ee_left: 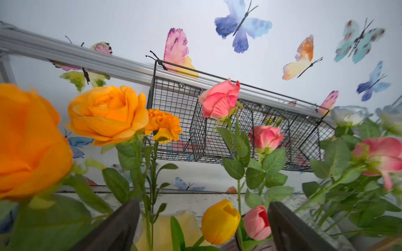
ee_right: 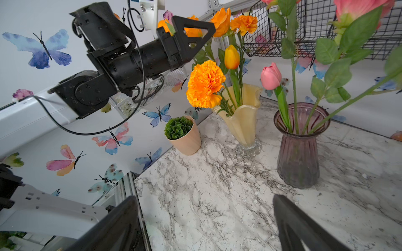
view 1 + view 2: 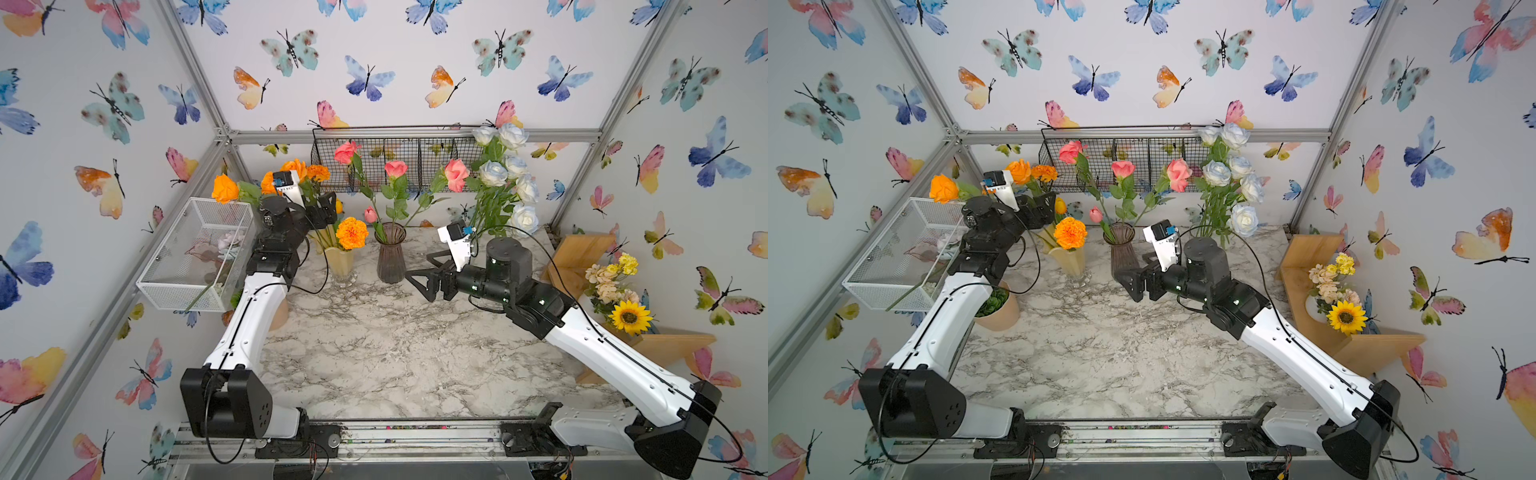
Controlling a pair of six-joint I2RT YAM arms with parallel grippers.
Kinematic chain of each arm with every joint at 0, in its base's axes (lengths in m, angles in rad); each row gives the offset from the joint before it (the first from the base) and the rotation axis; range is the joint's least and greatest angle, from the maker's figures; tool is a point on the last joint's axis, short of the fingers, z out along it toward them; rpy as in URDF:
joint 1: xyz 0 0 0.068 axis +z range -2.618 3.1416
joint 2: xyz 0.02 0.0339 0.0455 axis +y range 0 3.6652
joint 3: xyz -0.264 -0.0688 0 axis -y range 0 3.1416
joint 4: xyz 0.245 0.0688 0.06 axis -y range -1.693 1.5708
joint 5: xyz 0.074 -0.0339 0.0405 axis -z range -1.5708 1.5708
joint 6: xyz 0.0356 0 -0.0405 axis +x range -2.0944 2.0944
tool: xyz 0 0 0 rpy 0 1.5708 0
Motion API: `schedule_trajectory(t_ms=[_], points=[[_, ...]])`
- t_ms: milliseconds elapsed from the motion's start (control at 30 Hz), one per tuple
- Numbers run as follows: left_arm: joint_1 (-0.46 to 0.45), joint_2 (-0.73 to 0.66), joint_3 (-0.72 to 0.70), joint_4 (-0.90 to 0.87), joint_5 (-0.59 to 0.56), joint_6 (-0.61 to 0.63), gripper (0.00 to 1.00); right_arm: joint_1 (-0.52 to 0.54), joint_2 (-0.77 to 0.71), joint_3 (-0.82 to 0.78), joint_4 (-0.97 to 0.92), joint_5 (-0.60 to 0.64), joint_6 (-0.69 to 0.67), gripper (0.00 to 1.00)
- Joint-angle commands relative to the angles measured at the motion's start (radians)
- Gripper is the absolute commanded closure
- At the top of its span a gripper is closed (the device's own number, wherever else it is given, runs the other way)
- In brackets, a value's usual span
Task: Arrange the flowers in different vases according to their colors
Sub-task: Insert the flower into the vase, then reset both arms
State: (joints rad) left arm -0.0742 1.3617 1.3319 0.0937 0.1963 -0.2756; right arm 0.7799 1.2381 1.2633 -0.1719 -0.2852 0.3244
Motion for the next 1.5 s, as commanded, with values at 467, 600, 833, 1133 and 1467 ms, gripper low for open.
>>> schedule_trajectory(t_ms=[467, 600, 833, 1133, 1467], points=[[-0.023, -0.503, -0.31, -0.232, -0.094, -0.01, 0.01, -0.022, -0.063, -0.178, 0.017, 0.561, 0.024, 0.01], [-0.037, -0.634, -0.462, -0.329, -0.095, -0.046, 0.01, -0.064, -0.123, -0.305, 0.039, 0.742, 0.098, 0.01], [-0.052, -0.713, -0.729, -0.219, -0.157, -0.053, 0.01, -0.174, -0.297, -0.611, 0.192, 1.015, 0.148, 0.01], [-0.008, -0.393, -0.797, 0.047, -0.286, 0.092, 0.01, -0.175, -0.365, -0.893, 0.662, 1.328, -0.211, 0.01], [-0.002, -0.217, -0.931, 0.429, -0.446, 0.256, 0.01, -0.3, -0.186, -1.069, 1.064, 1.221, -0.303, 0.01]])
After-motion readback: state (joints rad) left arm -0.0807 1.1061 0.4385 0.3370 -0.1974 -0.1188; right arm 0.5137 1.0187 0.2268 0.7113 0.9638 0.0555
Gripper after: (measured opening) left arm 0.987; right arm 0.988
